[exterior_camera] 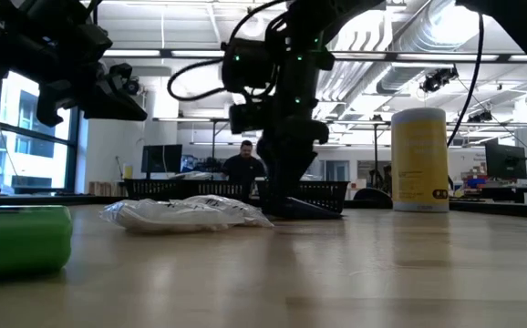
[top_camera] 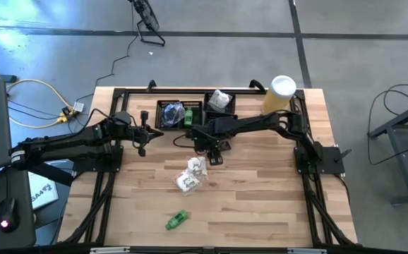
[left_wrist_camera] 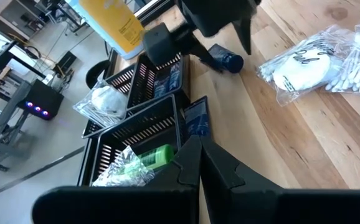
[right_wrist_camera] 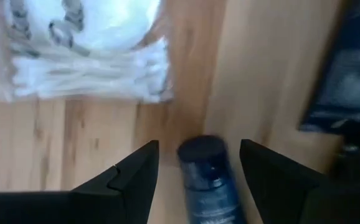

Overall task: Pick & Place Travel size toiletries
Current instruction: Put the blue shave cream into the bottom black bin

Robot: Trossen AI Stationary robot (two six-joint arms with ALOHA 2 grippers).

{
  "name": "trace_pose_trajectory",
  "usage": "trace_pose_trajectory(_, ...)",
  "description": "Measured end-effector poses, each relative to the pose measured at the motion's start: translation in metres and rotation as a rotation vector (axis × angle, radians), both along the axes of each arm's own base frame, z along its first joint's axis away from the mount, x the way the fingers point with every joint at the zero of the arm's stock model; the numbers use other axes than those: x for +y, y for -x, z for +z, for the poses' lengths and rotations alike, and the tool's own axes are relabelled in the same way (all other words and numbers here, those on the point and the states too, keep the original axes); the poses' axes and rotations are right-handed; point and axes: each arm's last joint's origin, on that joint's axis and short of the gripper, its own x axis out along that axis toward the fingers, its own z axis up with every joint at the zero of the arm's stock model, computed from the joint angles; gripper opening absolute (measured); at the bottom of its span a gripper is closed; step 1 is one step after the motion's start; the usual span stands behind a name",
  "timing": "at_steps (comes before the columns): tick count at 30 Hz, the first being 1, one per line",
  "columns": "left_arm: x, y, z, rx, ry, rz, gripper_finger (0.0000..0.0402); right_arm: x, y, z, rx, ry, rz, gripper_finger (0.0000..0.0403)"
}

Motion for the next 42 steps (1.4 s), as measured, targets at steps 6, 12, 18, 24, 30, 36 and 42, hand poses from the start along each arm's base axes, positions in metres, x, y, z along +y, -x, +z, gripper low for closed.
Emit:
trace_pose_trajectory(6, 0.000, 0.000, 0.000, 0.000, 0.000, 0.000, 0.0001, 0.000, 0.000, -0.011, 0.033, -0.018, 0.003, 0.0217)
trace_pose_trajectory(12, 0.000, 0.000, 0.000, 0.001, 0.000, 0.000, 0.0001, 0.000, -0.001, -0.017, 0.048, -0.013, 0.005, 0.0215)
trace_pose_trajectory(18, 0.000, 0.000, 0.000, 0.001, 0.000, 0.000, 0.0001, -0.001, -0.001, -0.019, 0.057, 0.011, -0.003, 0.0183)
trace_pose_trajectory(24, 0.000, 0.000, 0.000, 0.001, 0.000, 0.000, 0.0001, -0.001, -0.001, -0.019, 0.056, 0.013, -0.004, 0.0137)
trace_pose_trajectory(30, 0.000, 0.000, 0.000, 0.002, 0.000, 0.000, 0.0001, -0.001, -0.001, -0.019, 0.056, 0.012, -0.004, 0.0135)
trace_pose_trajectory(36, 0.000, 0.000, 0.000, 0.002, 0.000, 0.000, 0.0001, -0.001, -0.002, -0.019, 0.050, 0.015, -0.005, 0.0146)
trace_pose_trajectory(42, 0.000, 0.000, 0.000, 0.002, 0.000, 0.000, 0.0001, -0.001, -0.002, -0.019, 0.051, 0.026, -0.007, 0.0124)
